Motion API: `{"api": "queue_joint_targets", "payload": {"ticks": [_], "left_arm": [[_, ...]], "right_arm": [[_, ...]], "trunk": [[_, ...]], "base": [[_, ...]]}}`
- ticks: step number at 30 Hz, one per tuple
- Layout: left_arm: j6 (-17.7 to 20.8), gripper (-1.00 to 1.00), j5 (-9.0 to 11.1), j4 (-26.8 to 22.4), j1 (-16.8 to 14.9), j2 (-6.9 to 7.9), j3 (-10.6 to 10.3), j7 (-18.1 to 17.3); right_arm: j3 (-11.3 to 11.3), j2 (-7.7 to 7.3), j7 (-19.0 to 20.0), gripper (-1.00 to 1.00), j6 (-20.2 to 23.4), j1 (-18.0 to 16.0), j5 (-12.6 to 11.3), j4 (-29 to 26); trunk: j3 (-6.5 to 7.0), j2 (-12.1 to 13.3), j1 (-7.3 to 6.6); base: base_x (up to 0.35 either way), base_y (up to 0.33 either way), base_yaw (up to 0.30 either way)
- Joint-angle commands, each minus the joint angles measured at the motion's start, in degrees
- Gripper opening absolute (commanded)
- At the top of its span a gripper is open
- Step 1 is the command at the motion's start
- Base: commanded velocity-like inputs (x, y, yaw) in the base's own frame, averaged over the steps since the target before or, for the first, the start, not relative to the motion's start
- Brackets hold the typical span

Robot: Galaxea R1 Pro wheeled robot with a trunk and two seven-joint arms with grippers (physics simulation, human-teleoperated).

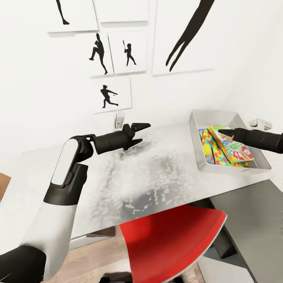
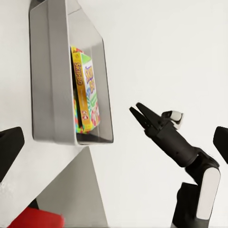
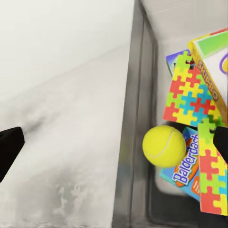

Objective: Put all the toys in the child's room - the three board games (two on the bed and one on the table), the two jigsaw puzzles on the table, and the tennis ball on the table - inside the toy box on the table in the child's room.

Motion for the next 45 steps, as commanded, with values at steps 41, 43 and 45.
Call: {"api": "queue_joint_targets", "payload": {"ticks": [41,43,45], "left_arm": [[-1.85,1.0,0.43,-0.54,0.5,-0.96,-5.26,0.39],[-2.45,1.0,0.42,-0.54,0.47,-1.11,-6.36,0.4],[-2.66,1.0,0.41,-0.54,0.43,-1.17,-6.89,0.42]], "right_arm": [[-16.42,-8.83,7.21,1.0,0.21,23.0,-1.71,-4.7],[-19.22,-9.25,11.38,1.0,0.21,26.63,-1.76,-4.7],[-20.46,-9.4,13.4,1.0,0.21,28.33,-1.77,-4.7]], "trunk": [[1.79,-0.1,0.01],[1.96,-0.1,0.01],[2.13,-0.1,0.01]], "base": [[-0.178,0.011,-0.049],[-0.004,0.001,-0.174],[-0.003,0.001,-0.176]]}}
